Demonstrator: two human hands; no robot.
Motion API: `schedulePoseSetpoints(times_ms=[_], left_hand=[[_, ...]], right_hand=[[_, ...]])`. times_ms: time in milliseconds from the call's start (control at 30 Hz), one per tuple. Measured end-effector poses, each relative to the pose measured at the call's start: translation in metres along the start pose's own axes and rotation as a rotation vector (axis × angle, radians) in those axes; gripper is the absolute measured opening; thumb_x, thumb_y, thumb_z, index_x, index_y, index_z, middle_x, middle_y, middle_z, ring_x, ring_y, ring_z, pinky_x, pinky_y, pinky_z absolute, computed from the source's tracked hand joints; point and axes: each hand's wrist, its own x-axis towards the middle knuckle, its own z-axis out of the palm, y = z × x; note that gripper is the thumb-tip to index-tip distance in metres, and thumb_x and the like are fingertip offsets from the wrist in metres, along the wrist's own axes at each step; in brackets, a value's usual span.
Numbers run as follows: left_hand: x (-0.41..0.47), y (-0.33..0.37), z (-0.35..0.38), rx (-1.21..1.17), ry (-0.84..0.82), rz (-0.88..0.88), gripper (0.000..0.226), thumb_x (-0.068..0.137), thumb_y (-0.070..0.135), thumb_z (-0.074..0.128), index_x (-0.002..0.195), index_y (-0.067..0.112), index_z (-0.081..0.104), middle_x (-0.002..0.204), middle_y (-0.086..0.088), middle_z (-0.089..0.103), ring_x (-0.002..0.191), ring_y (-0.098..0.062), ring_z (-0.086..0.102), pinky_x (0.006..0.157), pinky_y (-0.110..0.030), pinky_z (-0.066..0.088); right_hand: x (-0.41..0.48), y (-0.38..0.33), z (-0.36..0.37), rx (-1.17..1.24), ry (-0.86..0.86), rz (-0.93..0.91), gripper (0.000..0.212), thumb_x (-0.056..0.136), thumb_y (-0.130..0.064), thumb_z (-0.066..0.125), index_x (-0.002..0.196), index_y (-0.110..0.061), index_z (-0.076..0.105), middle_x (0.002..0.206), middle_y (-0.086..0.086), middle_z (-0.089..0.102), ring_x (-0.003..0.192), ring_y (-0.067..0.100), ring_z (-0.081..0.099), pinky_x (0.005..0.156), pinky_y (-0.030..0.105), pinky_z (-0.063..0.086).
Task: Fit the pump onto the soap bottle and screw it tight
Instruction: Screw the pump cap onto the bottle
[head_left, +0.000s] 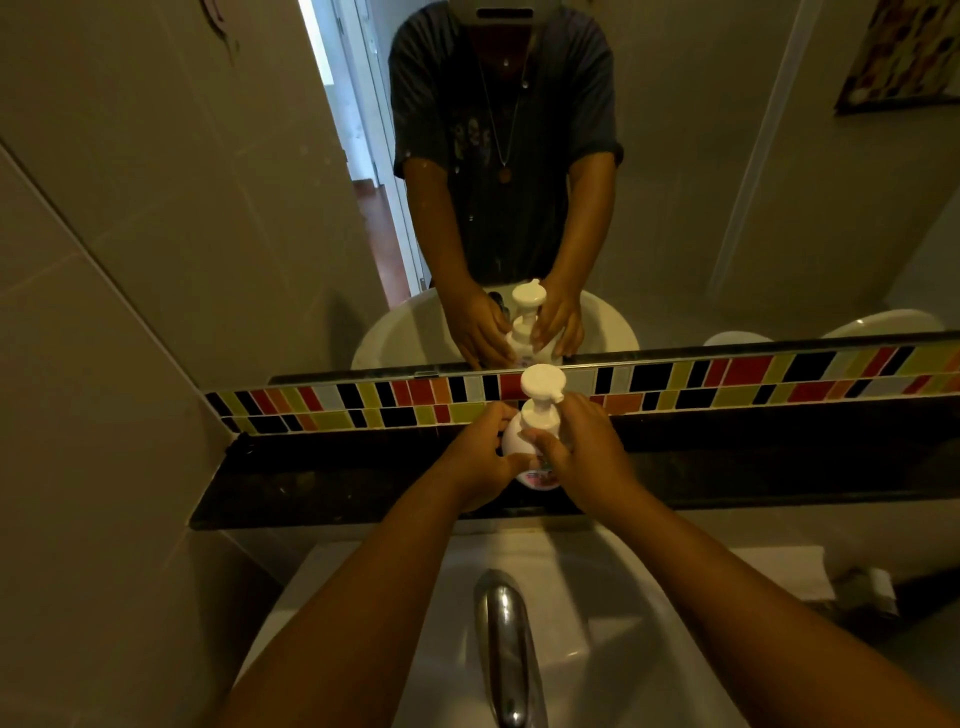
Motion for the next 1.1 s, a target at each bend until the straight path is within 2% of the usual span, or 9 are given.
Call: schedulePoseSetpoints(times_ms=[133, 300, 367, 533, 600, 767, 867, 933, 1100], left_hand=[[0.002, 0.002, -0.004, 0.031, -0.033, 0.002, 0.05, 0.079, 0.014, 0.074, 0.121, 0.022, 0.048, 0.127, -0.006, 0.057, 0.116, -0.025, 0.057, 0.097, -0.049, 0.051], [0.005, 0.005, -0.006, 0.073, -0.065, -0.019, 0.051, 0.08, 0.016, 0.074, 0.122, 0.023, 0.045, 0.129, -0.005, 0.055, 0.117, -0.024, 0.056, 0.097, -0.048, 0.05], [0.006, 0.006, -0.005, 0.089, -0.065, -0.018, 0.05, 0.081, 0.017, 0.073, 0.121, 0.023, 0.045, 0.129, -0.005, 0.056, 0.117, -0.024, 0.056, 0.097, -0.048, 0.05], [0.005, 0.0, -0.002, 0.058, -0.032, -0.007, 0.049, 0.082, 0.016, 0.072, 0.123, 0.023, 0.046, 0.129, -0.006, 0.056, 0.117, -0.025, 0.056, 0.097, -0.05, 0.051], [0.005, -0.002, -0.001, 0.044, -0.02, -0.011, 0.048, 0.083, 0.015, 0.071, 0.123, 0.023, 0.046, 0.128, -0.006, 0.056, 0.116, -0.025, 0.057, 0.097, -0.05, 0.05], [0.006, -0.004, 0.0, 0.003, -0.017, -0.014, 0.049, 0.083, 0.012, 0.07, 0.124, 0.023, 0.045, 0.13, -0.006, 0.055, 0.117, -0.025, 0.056, 0.098, -0.048, 0.05], [0.007, -0.003, -0.004, -0.004, -0.039, -0.02, 0.047, 0.084, 0.01, 0.069, 0.122, 0.021, 0.045, 0.129, -0.006, 0.056, 0.117, -0.024, 0.056, 0.097, -0.042, 0.05], [0.008, -0.002, -0.007, -0.008, -0.055, -0.023, 0.047, 0.084, 0.009, 0.069, 0.122, 0.021, 0.046, 0.13, -0.005, 0.055, 0.117, -0.022, 0.055, 0.093, -0.036, 0.051], [0.006, -0.001, -0.007, -0.012, -0.051, -0.021, 0.048, 0.083, 0.012, 0.071, 0.122, 0.02, 0.046, 0.13, -0.007, 0.056, 0.118, -0.024, 0.056, 0.097, -0.044, 0.051]], right_hand=[[0.002, -0.001, 0.0, -0.057, 0.036, -0.021, 0.05, 0.078, -0.04, 0.069, 0.119, -0.019, 0.051, 0.123, 0.008, 0.059, 0.115, 0.026, 0.054, 0.099, 0.044, 0.044], [0.013, -0.004, -0.021, 0.102, -0.264, -0.017, 0.058, 0.082, -0.029, 0.068, 0.133, -0.024, 0.042, 0.133, 0.009, 0.055, 0.121, 0.028, 0.053, 0.099, 0.048, 0.046], [0.011, -0.004, -0.018, 0.139, -0.267, -0.001, 0.054, 0.085, -0.026, 0.065, 0.134, -0.023, 0.042, 0.133, 0.009, 0.055, 0.121, 0.028, 0.052, 0.096, 0.041, 0.046], [0.001, -0.007, -0.005, 0.208, -0.111, -0.03, 0.042, 0.086, -0.02, 0.063, 0.125, -0.014, 0.048, 0.125, 0.009, 0.055, 0.104, 0.016, 0.051, 0.068, 0.015, 0.041], [0.0, -0.007, -0.001, 0.234, -0.066, -0.014, 0.039, 0.086, -0.019, 0.063, 0.122, -0.013, 0.05, 0.119, 0.005, 0.055, 0.1, 0.013, 0.05, 0.063, 0.012, 0.038], [0.001, -0.005, 0.009, 0.226, 0.03, -0.003, 0.037, 0.083, -0.021, 0.066, 0.117, -0.018, 0.05, 0.115, -0.001, 0.05, 0.104, 0.013, 0.048, 0.073, 0.022, 0.045], [0.002, -0.002, 0.014, 0.146, 0.064, -0.034, 0.039, 0.083, -0.022, 0.067, 0.118, -0.018, 0.05, 0.119, 0.004, 0.052, 0.109, 0.019, 0.051, 0.083, 0.034, 0.052], [0.004, -0.002, 0.013, 0.125, 0.059, -0.03, 0.041, 0.083, -0.021, 0.067, 0.119, -0.018, 0.05, 0.122, 0.006, 0.052, 0.112, 0.022, 0.052, 0.086, 0.035, 0.051], [0.009, -0.009, -0.019, 0.233, -0.266, -0.01, 0.052, 0.085, -0.021, 0.064, 0.133, -0.026, 0.043, 0.131, 0.003, 0.053, 0.112, 0.015, 0.047, 0.087, 0.033, 0.042]])
